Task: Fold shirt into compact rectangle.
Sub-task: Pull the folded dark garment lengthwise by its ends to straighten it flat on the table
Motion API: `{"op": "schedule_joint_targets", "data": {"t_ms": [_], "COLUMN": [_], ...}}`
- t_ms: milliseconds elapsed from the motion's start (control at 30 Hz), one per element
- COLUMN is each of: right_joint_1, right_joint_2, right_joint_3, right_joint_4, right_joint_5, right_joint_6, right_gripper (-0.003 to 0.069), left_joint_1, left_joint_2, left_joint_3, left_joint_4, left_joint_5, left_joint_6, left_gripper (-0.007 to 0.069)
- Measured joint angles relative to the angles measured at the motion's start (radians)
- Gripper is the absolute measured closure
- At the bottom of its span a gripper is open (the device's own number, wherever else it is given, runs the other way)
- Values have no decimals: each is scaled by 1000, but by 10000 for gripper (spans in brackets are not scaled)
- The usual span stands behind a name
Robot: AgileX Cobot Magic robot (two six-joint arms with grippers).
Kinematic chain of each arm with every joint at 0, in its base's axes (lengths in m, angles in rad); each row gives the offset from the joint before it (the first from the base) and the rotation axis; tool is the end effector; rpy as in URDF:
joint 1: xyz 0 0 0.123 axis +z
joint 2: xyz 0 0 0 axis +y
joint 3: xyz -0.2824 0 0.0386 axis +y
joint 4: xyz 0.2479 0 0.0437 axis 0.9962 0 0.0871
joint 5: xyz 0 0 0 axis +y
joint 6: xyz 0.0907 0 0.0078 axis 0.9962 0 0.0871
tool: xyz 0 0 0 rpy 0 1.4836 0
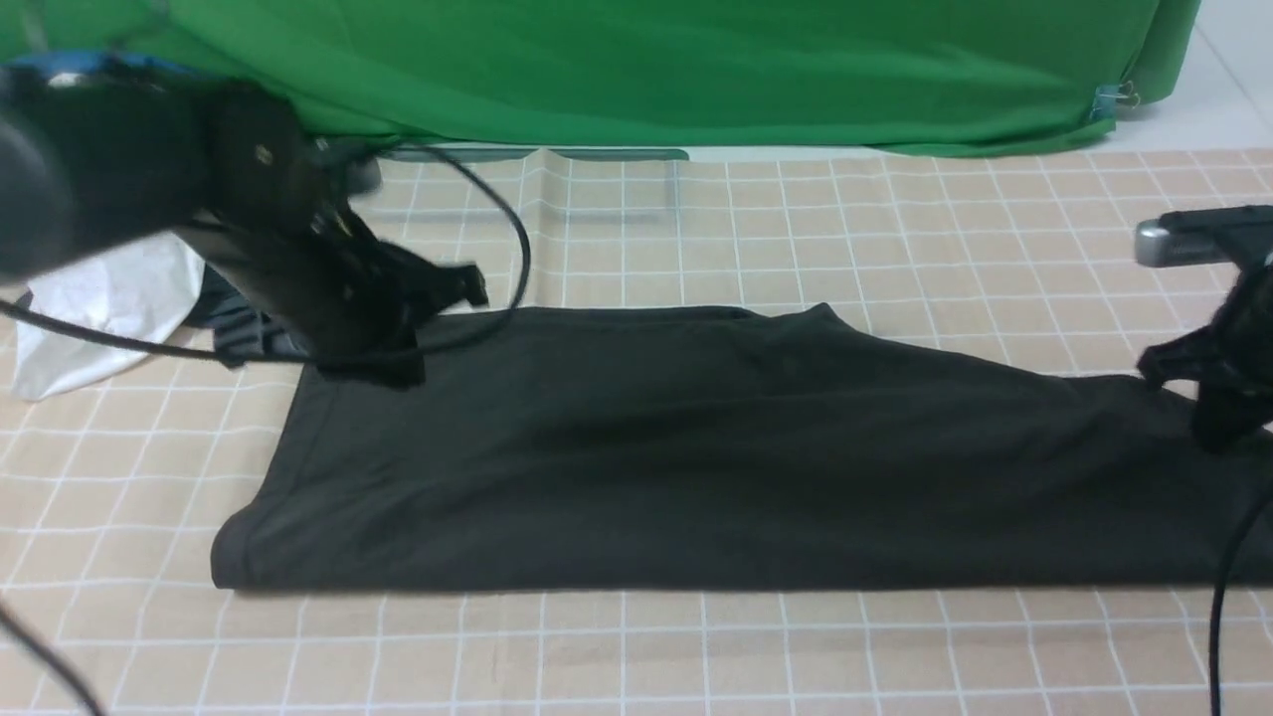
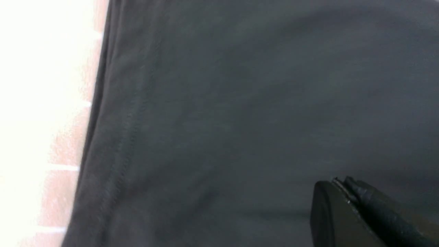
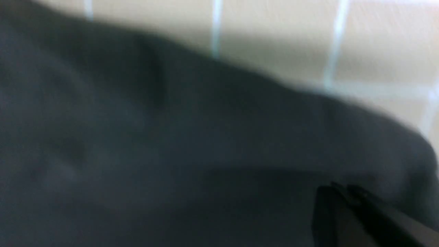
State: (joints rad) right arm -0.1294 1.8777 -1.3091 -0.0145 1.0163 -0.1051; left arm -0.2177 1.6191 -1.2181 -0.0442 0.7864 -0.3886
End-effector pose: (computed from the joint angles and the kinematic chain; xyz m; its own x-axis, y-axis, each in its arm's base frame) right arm 0.3579 -0.0477 0.1931 -0.9973 0.0163 -0.0712 0.0178 0.9996 -0.0204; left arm 0.3301 -0.0759 0.2655 -0.8881 -0.2208 -0.4031 -0.1448 0.9668 -0.2104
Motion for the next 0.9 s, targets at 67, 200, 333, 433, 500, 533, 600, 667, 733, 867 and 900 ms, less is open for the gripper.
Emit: {"op": "schedule_joint_targets", "data": {"t_ms": [67, 200, 333, 433, 500, 533, 600, 667, 733, 867, 900], "right_joint_1": [-23, -93, -110, -110, -110, -110, -110, -110, -110, -109, -108], "right_joint_2": [-24, -66, -60, -38, 0, 20, 51, 72, 77, 87, 87], "right_joint_3": [0, 6, 45, 58, 59, 59, 59, 58, 57, 48, 48], "right_joint_4": [0, -3, -5, 14, 31, 33, 36, 42, 51, 81, 95], "right_joint_5": [34, 72, 26, -14, -39, -43, -50, -50, -49, -43, -39], "right_joint_6": [12, 51, 57, 57, 57, 57, 57, 57, 56, 12, -3], "right_gripper": [555, 361, 100, 13, -18, -17, 1, 38, 83, 272, 353], "left_joint_1": [0, 0, 0, 0, 0, 0, 0, 0, 0, 0, 0], "left_joint_2": [-74, -247, -365, -420, -461, -472, -487, -493, -495, -497, -497], "left_joint_3": [0, 9, 59, 108, 163, 182, 212, 237, 249, 252, 252], "left_joint_4": [-23, -35, -34, -34, -34, -34, -34, -35, -35, -42, -43], "left_joint_5": [4, 31, 61, 71, 76, 78, 78, 78, 79, 83, 83], "left_joint_6": [14, 33, 33, 33, 33, 33, 33, 33, 33, 33, 33], "left_gripper": [612, 612, 612, 612, 612, 612, 612, 612, 612, 612, 612]}}
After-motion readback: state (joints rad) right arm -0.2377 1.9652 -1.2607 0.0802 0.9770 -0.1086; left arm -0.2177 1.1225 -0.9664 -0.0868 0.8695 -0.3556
